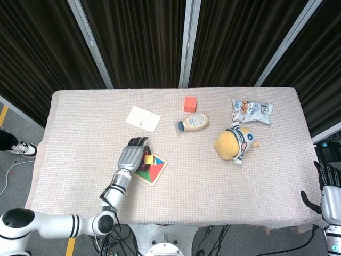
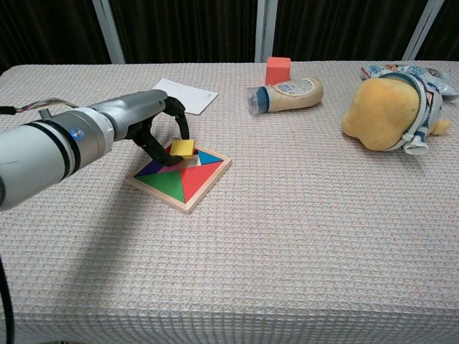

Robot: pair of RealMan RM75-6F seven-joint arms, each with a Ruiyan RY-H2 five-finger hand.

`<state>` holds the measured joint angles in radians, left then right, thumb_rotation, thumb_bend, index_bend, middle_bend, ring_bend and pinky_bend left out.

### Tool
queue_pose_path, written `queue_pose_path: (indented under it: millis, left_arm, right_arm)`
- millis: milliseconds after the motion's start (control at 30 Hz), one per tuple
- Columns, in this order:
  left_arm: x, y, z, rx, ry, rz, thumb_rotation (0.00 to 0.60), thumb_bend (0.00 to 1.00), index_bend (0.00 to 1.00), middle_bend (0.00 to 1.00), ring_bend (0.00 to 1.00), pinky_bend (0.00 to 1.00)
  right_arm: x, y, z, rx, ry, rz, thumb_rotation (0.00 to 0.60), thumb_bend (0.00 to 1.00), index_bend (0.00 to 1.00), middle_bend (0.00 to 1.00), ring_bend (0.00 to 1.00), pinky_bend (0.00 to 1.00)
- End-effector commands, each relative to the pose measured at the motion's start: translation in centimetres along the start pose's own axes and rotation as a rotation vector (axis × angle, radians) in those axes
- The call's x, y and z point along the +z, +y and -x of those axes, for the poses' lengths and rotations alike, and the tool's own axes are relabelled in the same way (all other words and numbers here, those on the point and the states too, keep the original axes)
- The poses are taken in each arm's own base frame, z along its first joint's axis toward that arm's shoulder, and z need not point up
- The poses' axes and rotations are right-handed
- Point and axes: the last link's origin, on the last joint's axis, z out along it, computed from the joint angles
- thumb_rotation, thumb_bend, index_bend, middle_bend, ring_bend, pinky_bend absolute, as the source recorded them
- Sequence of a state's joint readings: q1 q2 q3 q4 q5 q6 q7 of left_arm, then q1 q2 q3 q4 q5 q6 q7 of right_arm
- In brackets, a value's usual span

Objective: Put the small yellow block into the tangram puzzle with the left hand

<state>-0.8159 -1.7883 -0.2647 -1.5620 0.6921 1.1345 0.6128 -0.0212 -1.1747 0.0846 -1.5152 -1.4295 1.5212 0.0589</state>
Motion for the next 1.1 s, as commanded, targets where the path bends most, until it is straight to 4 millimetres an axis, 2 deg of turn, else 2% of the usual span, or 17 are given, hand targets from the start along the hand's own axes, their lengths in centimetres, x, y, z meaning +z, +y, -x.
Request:
queue_pose_path:
  millis: [33,300,733,1100]
  left_arm:
    - [0.0,0.0,0.3,0.003,0.003,-0.017,0.600,0.31,0.53,0.07,0.00,0.00]
    - [-0.4,-0.2,0.6,0.003,-0.005,-0.043,0.600,0.33,0.56,0.08,0.00,0.00]
    - [-0.3,1.1,0.6,-0.006,-0.014,-0.065,0.600,0.36,0.56,0.09,0.00,0.00]
    - [-0.3,1.2,0.8,-0.010,-0.017,-0.106,0.600,0.37,0.57,0.09,0.00,0.00]
  right_arm:
    - [0.0,0.1,0.0,0.001,0.000,0.004,0.600,0.21,0.00,0.00,0.00,0.00]
    - [0.0,0.2,0.1,0.003,0.002,0.002,0.600,0.21,0.00,0.00,0.00,0.00]
    - [0.1,0.1,0.2,0.004,0.002,-0.001,0.600,0.21,0.00,0.00,0.00,0.00]
    - [0.2,0.5,0.3,0.014,0.001,0.007,0.600,0.21,0.00,0.00,0.00,0.00]
